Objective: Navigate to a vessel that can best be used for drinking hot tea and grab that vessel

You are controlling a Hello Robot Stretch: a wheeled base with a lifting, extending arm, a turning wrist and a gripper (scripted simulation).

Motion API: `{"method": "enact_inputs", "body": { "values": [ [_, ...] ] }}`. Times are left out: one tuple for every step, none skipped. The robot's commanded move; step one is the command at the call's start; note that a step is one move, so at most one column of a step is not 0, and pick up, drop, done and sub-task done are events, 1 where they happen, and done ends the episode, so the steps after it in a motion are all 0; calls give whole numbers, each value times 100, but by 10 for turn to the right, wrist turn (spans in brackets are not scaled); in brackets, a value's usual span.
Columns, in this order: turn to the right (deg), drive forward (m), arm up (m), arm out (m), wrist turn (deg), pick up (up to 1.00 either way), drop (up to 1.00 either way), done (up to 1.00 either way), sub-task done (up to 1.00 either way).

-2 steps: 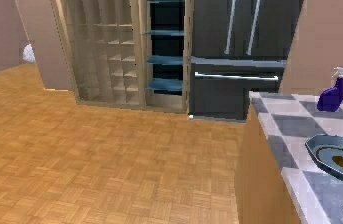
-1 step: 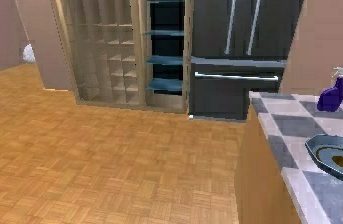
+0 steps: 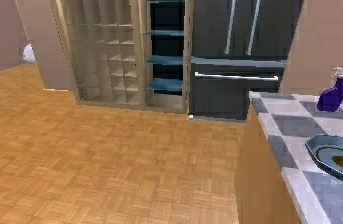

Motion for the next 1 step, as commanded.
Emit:
{"method": "enact_inputs", "body": {
  "values": [
    [0,0,0,0,0,0,0,100,0]
  ]
}}
